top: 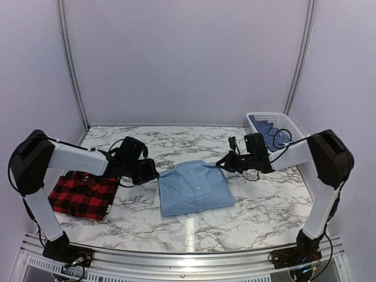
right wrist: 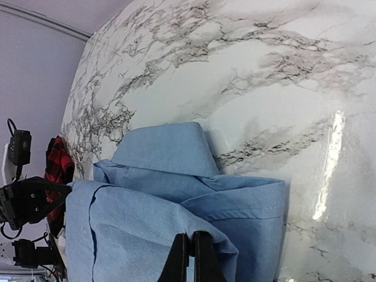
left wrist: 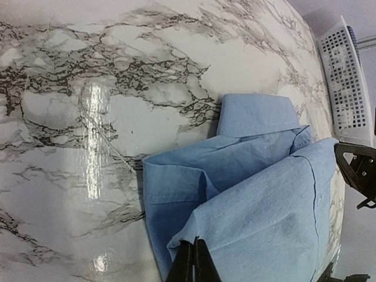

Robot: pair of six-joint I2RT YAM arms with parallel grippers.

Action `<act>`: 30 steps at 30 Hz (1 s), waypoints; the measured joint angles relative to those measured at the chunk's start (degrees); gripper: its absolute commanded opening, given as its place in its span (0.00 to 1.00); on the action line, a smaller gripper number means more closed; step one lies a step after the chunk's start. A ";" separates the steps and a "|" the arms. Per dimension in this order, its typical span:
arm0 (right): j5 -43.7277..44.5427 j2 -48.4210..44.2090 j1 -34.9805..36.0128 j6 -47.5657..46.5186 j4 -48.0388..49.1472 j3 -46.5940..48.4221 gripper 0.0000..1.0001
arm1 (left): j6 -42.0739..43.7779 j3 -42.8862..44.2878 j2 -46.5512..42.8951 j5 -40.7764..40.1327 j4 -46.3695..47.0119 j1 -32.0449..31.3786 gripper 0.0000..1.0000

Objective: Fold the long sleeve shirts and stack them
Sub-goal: Fold the 2/3-rectangle-folded shirt at the center of the board.

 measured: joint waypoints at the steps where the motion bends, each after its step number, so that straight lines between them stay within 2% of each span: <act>1: 0.15 -1.25 0.02 0.00 0.04 -0.59 0.00 | -0.04 -0.22 -0.68 -0.92 0.00 -0.33 0.00; 9: 1.77 -5.40 -0.02 -1.14 -0.09 -0.70 0.00 | 0.52 0.63 -3.85 -4.85 -0.96 -0.50 0.00; 15: 2.80 -4.66 -1.29 -2.23 -1.25 1.01 0.00 | 4.13 6.32 -3.26 -5.90 -2.93 0.11 0.00; 19: 3.85 -2.62 -2.16 -2.75 -1.31 3.10 0.00 | 6.34 12.39 1.36 -3.89 -3.28 2.36 0.00; 25: 4.02 2.23 -3.89 -3.02 -1.62 4.66 0.00 | 10.14 23.80 13.88 0.37 -5.22 5.70 0.00; 30: 3.37 6.21 -4.44 -4.59 -3.50 9.57 0.00 | 10.19 23.67 16.15 1.09 -6.03 6.80 0.00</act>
